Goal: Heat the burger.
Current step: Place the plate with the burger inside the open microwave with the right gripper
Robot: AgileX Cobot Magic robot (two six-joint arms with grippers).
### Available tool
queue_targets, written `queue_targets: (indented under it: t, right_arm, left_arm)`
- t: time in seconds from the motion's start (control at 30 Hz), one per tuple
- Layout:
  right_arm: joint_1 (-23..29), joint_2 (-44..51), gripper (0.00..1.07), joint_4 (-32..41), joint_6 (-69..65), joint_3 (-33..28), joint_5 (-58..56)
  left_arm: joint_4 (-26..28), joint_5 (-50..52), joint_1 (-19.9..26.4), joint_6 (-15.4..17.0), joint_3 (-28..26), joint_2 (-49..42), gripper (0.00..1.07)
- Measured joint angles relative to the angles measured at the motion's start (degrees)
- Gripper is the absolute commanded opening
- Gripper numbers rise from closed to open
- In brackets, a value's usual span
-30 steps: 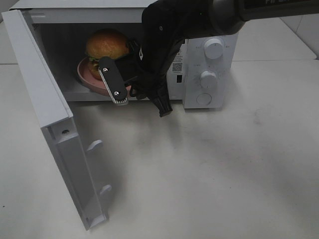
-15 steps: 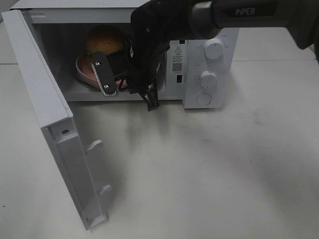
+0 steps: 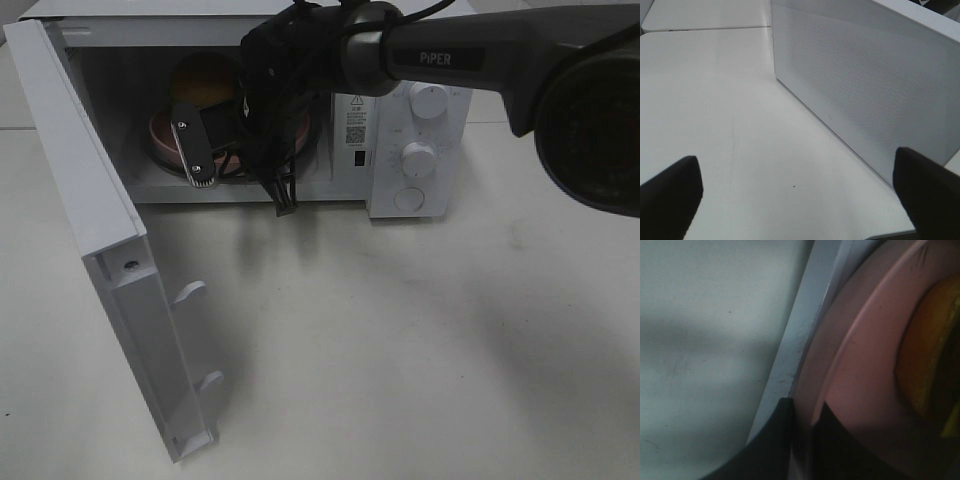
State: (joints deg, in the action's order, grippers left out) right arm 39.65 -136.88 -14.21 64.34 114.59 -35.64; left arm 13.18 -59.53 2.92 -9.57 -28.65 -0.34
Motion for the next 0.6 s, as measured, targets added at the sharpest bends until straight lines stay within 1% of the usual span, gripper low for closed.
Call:
queue_targets:
  t: [0.03, 0.07, 0.1, 0.13, 0.17, 0.2, 0.23, 0.27, 0.33, 0.37, 0.4, 0.43, 0.53, 0.57, 0.6]
  right_arm:
    - [0.0, -0.3, 0.11, -0.1, 0.0, 0.4, 0.0]
    - [0.0, -0.9, 0.15, -0.5, -0.1, 1.2, 0.3]
    - [0.0, -0.9, 0.15, -0.5, -0.1, 1.2, 0.3]
    - [0.0, -1.0, 0.18, -0.6, -0.1, 1.4, 0.4]
    - [0.0, -1.1, 0.24, -0.7, -0.2, 1.6, 1.0]
    - [0.0, -1.1, 0.24, -0.7, -0.2, 1.6, 1.0]
    - [0.0, -1.1, 0.28, -0.9, -0.2, 1.7, 1.3]
    - [0.0, -1.1, 0.28, -0.9, -0.2, 1.7, 1.3]
    - [0.0, -1.1, 0.45, -0.9, -1.0, 1.9, 1.8]
    - [0.0, -1.1, 0.45, -0.9, -1.0, 1.9, 1.8]
    - [0.0, -1.1, 0.49, -0.9, -1.2, 1.9, 1.8]
    - [0.0, -1.1, 0.56, -0.8, -1.2, 1.9, 1.8]
    - [0.0, -1.1, 0.60, -0.7, -1.2, 1.9, 1.9]
    - [0.1, -1.0, 0.64, -0.6, -1.2, 1.5, 2.6]
    - [0.2, -0.3, 0.68, -0.5, -1.3, 0.0, 3.6]
  left_arm:
    - [0.0, 0.0, 0.0, 0.0, 0.0, 0.0, 0.98]
    - [0.0, 0.0, 0.0, 0.0, 0.0, 0.0, 0.98]
    - [0.0, 0.0, 0.0, 0.0, 0.0, 0.0, 0.98]
    - [0.0, 0.0, 0.0, 0.0, 0.0, 0.0, 0.98]
    - [0.0, 0.0, 0.0, 0.0, 0.0, 0.0, 0.98]
    - [0.0, 0.0, 0.0, 0.0, 0.0, 0.0, 0.98]
    - [0.0, 0.0, 0.0, 0.0, 0.0, 0.0, 0.98]
    - [0.0, 0.0, 0.0, 0.0, 0.0, 0.0, 0.98]
    - [0.0, 0.0, 0.0, 0.0, 0.0, 0.0, 0.98]
    - [0.0, 0.0, 0.0, 0.0, 0.0, 0.0, 0.98]
    - [0.0, 0.0, 0.0, 0.0, 0.0, 0.0, 0.98]
    - [0.0, 0.0, 0.0, 0.0, 0.0, 0.0, 0.98]
    - [0.0, 0.0, 0.0, 0.0, 0.0, 0.0, 0.98]
    - [0.0, 0.0, 0.0, 0.0, 0.0, 0.0, 0.98]
    - [0.0, 0.0, 0.0, 0.0, 0.0, 0.0, 0.98]
